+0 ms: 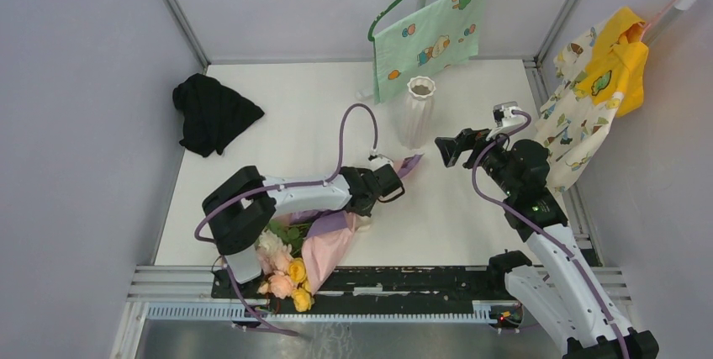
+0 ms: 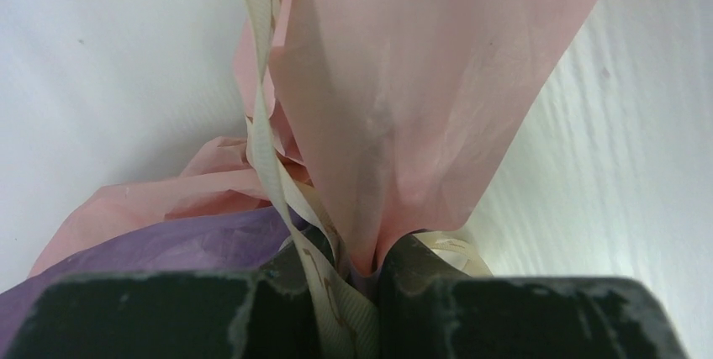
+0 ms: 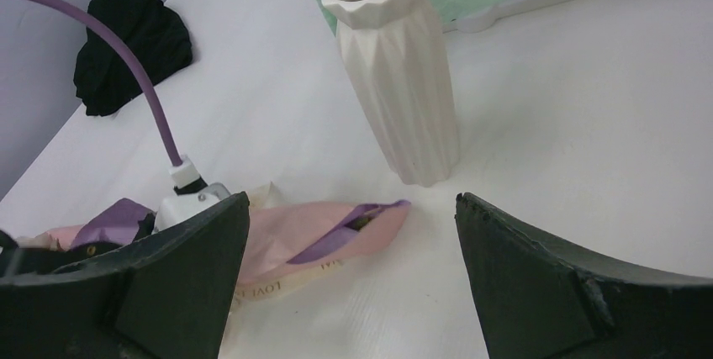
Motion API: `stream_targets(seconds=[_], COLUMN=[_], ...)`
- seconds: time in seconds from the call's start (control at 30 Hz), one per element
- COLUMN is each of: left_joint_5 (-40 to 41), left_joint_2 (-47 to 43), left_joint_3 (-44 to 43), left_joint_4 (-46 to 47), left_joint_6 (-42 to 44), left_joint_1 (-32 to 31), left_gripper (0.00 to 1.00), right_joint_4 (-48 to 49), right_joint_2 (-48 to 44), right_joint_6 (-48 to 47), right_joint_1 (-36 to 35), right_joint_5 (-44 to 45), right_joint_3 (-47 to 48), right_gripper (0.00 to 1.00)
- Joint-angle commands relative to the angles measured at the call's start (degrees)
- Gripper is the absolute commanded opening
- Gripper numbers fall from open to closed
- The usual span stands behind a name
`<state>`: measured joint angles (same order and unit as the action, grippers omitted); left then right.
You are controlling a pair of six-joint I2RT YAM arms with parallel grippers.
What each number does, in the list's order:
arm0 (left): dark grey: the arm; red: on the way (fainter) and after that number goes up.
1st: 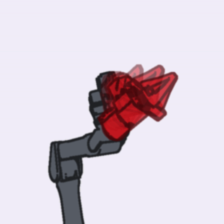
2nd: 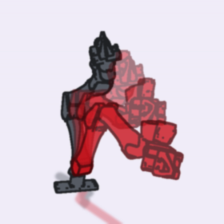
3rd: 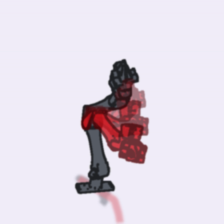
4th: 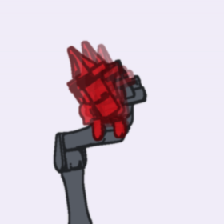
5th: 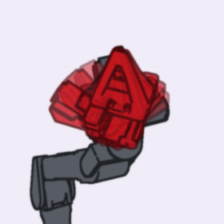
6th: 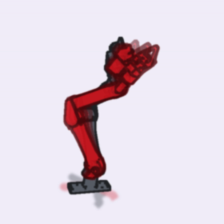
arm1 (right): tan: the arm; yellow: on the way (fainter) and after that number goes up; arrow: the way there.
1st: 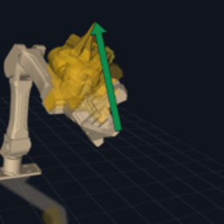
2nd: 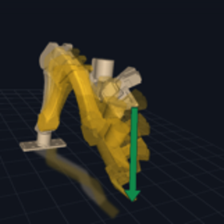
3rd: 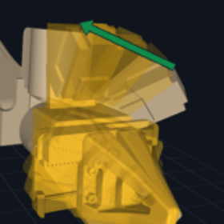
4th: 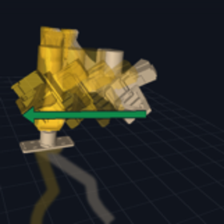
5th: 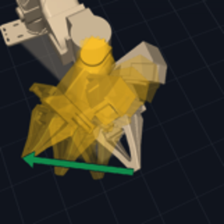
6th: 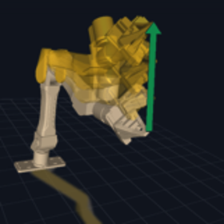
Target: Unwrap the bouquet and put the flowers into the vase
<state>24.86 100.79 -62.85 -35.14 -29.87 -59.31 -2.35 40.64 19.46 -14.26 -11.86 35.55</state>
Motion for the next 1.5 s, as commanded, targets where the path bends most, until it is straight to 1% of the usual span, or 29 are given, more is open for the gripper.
stream_targets(seconds=[0.0,0.17,0.27,0.5,0.63,0.7,0.73,0.77,0.87,0.97,1.0,1.03,1.13,1.2,1.27,1.3,1.4,1.47], left_joint_5=[0.5,1.0,0.0,-6.8,-14.2,-16.8,-17.4,-17.4,-18.3,-19.1,-19.2,-19.1,-16.5,-11.6,-4.8,0.0,13.1,20.2], left_joint_2=[-3.4,-3.8,-4.5,-7.5,-11.0,-12.4,-13.1,-14.0,-17.4,-20.4,-21.2,-22.0,-24.7,-27.3,-30.4,-32.0,-35.7,-37.9], left_joint_3=[1.0,2.3,3.3,3.7,5.4,5.7,5.7,5.6,5.8,5.9,5.7,5.5,3.8,1.3,-1.9,-3.8,-8.9,-11.0], left_joint_4=[-3.1,-5.4,-4.7,4.0,11.2,12.4,12.5,12.4,12.3,12.1,12.0,11.8,10.3,7.4,4.3,2.3,-4.2,-6.9], left_joint_6=[-5.4,-6.8,-6.2,0.1,3.7,4.2,4.2,4.1,3.5,2.8,2.7,2.5,1.1,-0.8,-3.2,-5.2,-10.2,-12.1], left_joint_1=[-4.4,-7.1,-8.0,-10.0,-10.5,-10.5,-10.5,-10.5,-10.6,-10.6,-10.6,-10.6,-10.6,-10.6,-10.6,-10.6,-10.6,-10.6], left_gripper=[0.08,0.07,0.08,0.11,0.14,0.17,0.20,0.26,0.49,0.78,0.81,0.82,0.82,0.82,0.82,0.82,0.82,0.82], right_joint_4=[1.9,3.6,3.6,2.4,0.0,-0.5,-0.7,-0.7,-0.9,-1.4,-1.7,-1.9,-3.4,-5.0,-6.6,-7.2,-8.7,-9.0], right_joint_2=[-0.4,-0.2,-0.3,-1.2,-2.2,-2.5,-2.5,-2.6,-2.5,-2.6,-2.7,-2.8,-3.0,-2.8,-2.4,-2.2,-1.5,-0.4], right_joint_6=[1.2,1.8,2.1,1.7,0.8,0.5,0.4,0.4,0.0,-0.4,-0.6,-0.9,-2.2,-3.5,-4.5,-4.8,-5.8,-6.2], right_joint_1=[-0.3,-0.3,-0.5,-0.4,-0.5,-0.4,-0.4,-0.4,-0.5,-0.5,-0.5,-0.5,-0.5,-1.1,-2.6,-3.6,-8.8,-13.0], right_joint_5=[-1.0,-1.7,-1.9,-1.4,-0.6,-0.5,-0.6,-0.8,-1.4,-2.0,-2.2,-2.5,-4.0,-5.1,-5.7,-5.7,-3.4,-1.2], right_joint_3=[0.5,0.1,-0.2,0.4,0.8,1.0,1.0,1.0,0.8,0.6,0.6,0.7,1.2,2.2,3.4,3.9,5.8,7.4], right_gripper=[0.98,0.98,0.98,0.98,0.98,0.98,0.98,0.98,0.98,0.98,0.98,0.98,0.98,0.98,0.98,0.98,0.98,0.98])
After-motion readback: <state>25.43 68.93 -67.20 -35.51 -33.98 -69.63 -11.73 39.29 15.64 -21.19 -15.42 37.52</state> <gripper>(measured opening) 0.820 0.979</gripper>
